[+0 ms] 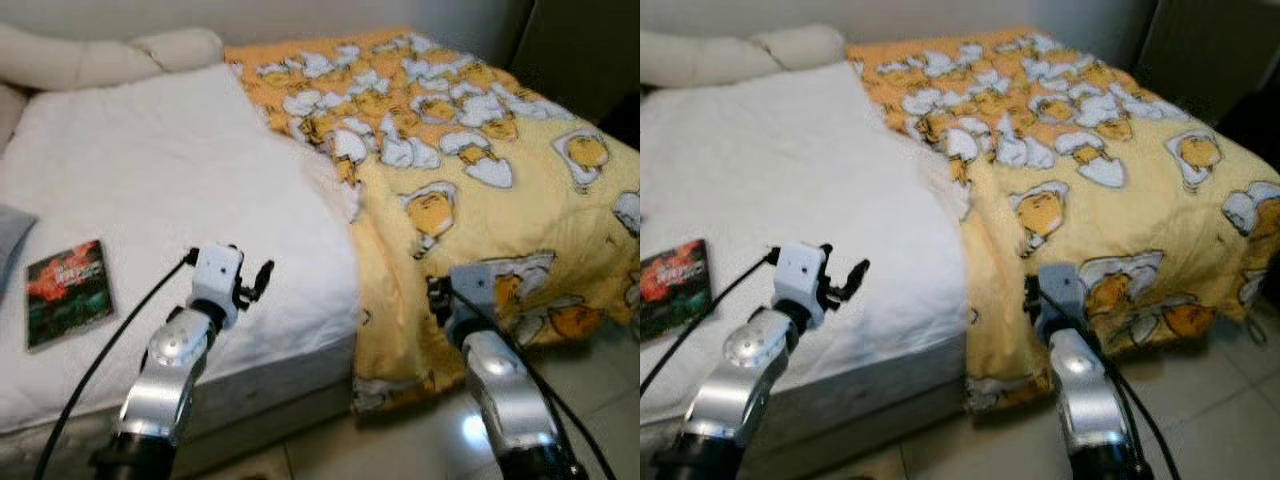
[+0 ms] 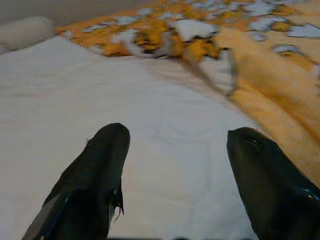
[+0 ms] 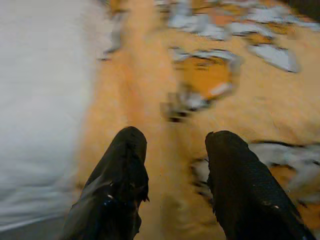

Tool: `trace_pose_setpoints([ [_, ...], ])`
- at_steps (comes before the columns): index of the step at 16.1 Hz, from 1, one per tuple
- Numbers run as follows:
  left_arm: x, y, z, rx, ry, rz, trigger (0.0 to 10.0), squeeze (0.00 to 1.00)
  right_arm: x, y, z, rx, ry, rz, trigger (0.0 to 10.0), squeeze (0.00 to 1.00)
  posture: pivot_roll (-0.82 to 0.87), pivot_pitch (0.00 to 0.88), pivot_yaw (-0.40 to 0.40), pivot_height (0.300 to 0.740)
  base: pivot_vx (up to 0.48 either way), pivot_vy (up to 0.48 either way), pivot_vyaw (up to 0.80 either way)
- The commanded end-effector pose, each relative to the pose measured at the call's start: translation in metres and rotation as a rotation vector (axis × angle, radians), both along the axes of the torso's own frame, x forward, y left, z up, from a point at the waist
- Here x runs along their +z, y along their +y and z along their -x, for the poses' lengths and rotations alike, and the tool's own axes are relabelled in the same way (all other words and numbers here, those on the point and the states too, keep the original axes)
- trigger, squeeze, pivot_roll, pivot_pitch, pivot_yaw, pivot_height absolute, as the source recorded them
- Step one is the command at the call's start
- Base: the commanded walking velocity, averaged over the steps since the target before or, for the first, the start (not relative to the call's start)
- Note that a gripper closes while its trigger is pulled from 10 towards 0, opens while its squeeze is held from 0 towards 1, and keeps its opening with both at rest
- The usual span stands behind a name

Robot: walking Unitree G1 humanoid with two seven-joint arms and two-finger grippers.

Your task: Clean up the room

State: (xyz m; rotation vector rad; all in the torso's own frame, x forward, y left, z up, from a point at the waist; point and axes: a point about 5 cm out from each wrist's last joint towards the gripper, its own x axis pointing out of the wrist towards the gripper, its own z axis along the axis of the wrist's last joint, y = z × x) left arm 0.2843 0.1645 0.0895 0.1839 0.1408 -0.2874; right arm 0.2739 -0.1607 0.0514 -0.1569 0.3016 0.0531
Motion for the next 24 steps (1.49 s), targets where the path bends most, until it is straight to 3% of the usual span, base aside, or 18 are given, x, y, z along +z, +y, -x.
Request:
trace_pose_setpoints([
  [1, 0.001, 0.009, 0.0, 0.021, -0.001, -0.011, 10.0, 0.0, 0.006, 0.011, -0.005, 0.043, -0.024, -0.007, 10.0, 0.0, -0.04, 0.0, 0.032, 0.74, 0.304, 0.0, 0.8],
  [13, 0.001, 0.007, -0.001, 0.005, -0.003, -0.018, 10.0, 0.0, 0.004, 0.009, -0.007, 0.018, -0.013, -0.006, 10.0, 0.0, -0.03, 0.0, 0.027, 0.74, 0.302, 0.0, 0.0],
  [15, 0.001, 0.008, -0.001, 0.011, -0.002, -0.029, 10.0, 0.0, 0.003, 0.012, -0.007, 0.029, -0.006, -0.054, 10.0, 0.0, -0.02, 0.0, 0.024, 0.74, 0.274, 0.0, 0.0],
  [16, 0.0, 0.009, -0.001, 0.017, -0.003, -0.044, 10.0, 0.0, 0.003, 0.015, -0.007, 0.059, -0.001, -0.095, 10.0, 1.0, -0.02, 0.0, 0.023, 0.74, 0.0, 0.0, 0.0],
  [22, 0.0, 0.004, 0.003, -0.137, 0.016, -0.08, 10.0, 0.0, -0.013, 0.012, -0.014, 0.081, 0.128, 0.021, 10.0, 1.0, -0.02, 0.0, 0.027, 0.74, 0.0, 0.0, 0.0],
  [24, -0.001, 0.007, 0.004, -0.208, 0.039, -0.142, 10.0, 0.0, -0.019, 0.01, -0.028, 0.093, 0.175, 0.058, 10.0, 1.0, -0.01, 0.0, 0.03, 0.74, 0.0, 0.0, 0.0],
])
